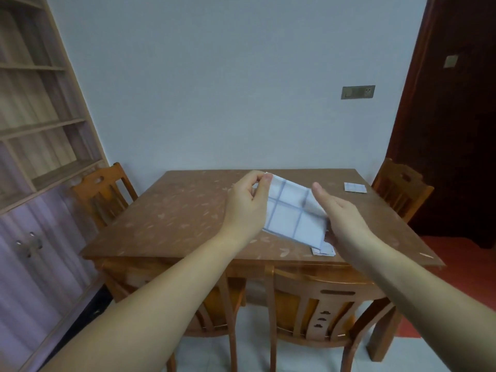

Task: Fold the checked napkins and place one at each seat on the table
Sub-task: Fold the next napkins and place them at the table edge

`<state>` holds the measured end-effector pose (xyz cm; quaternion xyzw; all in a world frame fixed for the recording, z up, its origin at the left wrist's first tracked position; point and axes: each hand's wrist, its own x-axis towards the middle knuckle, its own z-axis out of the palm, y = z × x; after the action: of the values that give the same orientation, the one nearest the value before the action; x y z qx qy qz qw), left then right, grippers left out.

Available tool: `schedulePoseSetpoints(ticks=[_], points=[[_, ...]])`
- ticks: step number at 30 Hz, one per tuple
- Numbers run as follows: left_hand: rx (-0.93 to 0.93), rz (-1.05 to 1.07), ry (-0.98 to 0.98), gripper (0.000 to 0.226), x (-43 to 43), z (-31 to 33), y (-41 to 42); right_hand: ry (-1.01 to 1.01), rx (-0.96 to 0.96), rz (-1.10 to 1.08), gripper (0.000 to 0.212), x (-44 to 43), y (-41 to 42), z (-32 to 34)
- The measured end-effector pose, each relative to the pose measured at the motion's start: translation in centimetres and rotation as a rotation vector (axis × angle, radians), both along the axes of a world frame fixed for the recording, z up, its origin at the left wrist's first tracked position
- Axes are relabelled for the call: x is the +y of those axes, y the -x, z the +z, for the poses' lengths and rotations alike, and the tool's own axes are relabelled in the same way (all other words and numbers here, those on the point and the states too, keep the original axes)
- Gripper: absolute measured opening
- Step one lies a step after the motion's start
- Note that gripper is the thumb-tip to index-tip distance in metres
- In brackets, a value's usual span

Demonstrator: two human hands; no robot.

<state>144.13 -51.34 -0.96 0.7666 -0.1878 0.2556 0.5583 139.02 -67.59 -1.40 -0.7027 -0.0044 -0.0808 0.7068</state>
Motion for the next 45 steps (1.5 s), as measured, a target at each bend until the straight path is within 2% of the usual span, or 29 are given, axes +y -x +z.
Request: schedulePoseSetpoints(ticks=[2,4,9,11,13,15,18,20,22,25,26,28,30,32,35,37,40,43,45], points=[[-0.001,0.073,0.024,0.022,0.9,-0.2,-0.8,-0.043,0.057,0.117,0.041,0.9,-0.1,-0.5],[0.007,0.124,0.057,0.026,2.3,-0.3,-1.5,0.055,0.010,0.111,0.028,1.7,-0.5,-0.8],[0.134,0.205,0.004,0.034,7.0,-1.1,-2.7,0.214,-0.089,0.034,0.038,5.1,-2.4,-0.5],[0.298,0.163,-0.001,0.038,9.8,-1.3,-3.3,0.283,-0.092,0.085,0.040,6.9,-3.3,-0.3],[0.548,0.010,0.036,0.037,13.2,-0.9,-3.6,0.322,-0.056,0.160,0.040,8.6,-4.4,-0.2],[0.691,-0.119,0.019,0.038,16.6,-0.6,-3.6,0.360,-0.002,0.254,0.037,10.7,-5.5,0.0],[0.655,-0.194,-0.179,0.040,21.9,-0.9,-4.8,0.466,0.053,0.394,0.030,15.3,-7.4,0.5],[0.625,-0.223,-0.219,0.035,24.7,-1.3,-5.2,0.509,0.058,0.439,0.031,18.4,-8.5,0.7],[0.572,-0.169,-0.135,0.035,26.9,-1.9,-5.6,0.412,0.067,0.424,0.036,21.4,-9.5,0.5],[0.475,-0.006,0.079,0.035,29.1,-3.1,-6.3,0.215,0.179,0.461,0.061,25.7,-11.0,-1.0],[0.461,0.050,0.120,0.036,29.7,-3.5,-6.6,0.190,0.209,0.497,0.058,27.1,-11.3,-1.6],[0.459,0.144,0.142,0.040,30.8,-4.4,-7.3,0.160,0.214,0.508,0.039,29.4,-12.0,-2.8],[0.466,0.216,0.123,0.046,31.7,-5.2,-8.3,0.155,0.178,0.444,0.026,31.0,-13.0,-3.5],[0.489,0.236,0.105,0.050,32.5,-6.0,-9.3,0.156,0.152,0.370,0.025,31.8,-14.4,-4.2],[0.584,0.165,0.117,0.049,33.1,-7.3,-11.1,0.200,0.125,0.282,0.033,32.4,-17.1,-5.2],[0.657,0.070,0.137,0.043,33.5,-8.1,-12.7,0.212,0.126,0.241,0.031,32.7,-19.0,-6.2],[0.749,-0.039,0.005,0.039,34.1,-9.5,-15.6,0.221,0.173,0.222,0.029,32.6,-22.7,-8.0],[0.758,-0.029,-0.174,0.051,34.2,-10.8,-19.3,0.198,0.201,0.215,0.026,32.2,-27.2,-10.1],[0.773,-0.004,-0.180,0.054,34.0,-11.8,-22.2,0.163,0.215,0.224,0.022,32.1,-30.1,-11.3]])
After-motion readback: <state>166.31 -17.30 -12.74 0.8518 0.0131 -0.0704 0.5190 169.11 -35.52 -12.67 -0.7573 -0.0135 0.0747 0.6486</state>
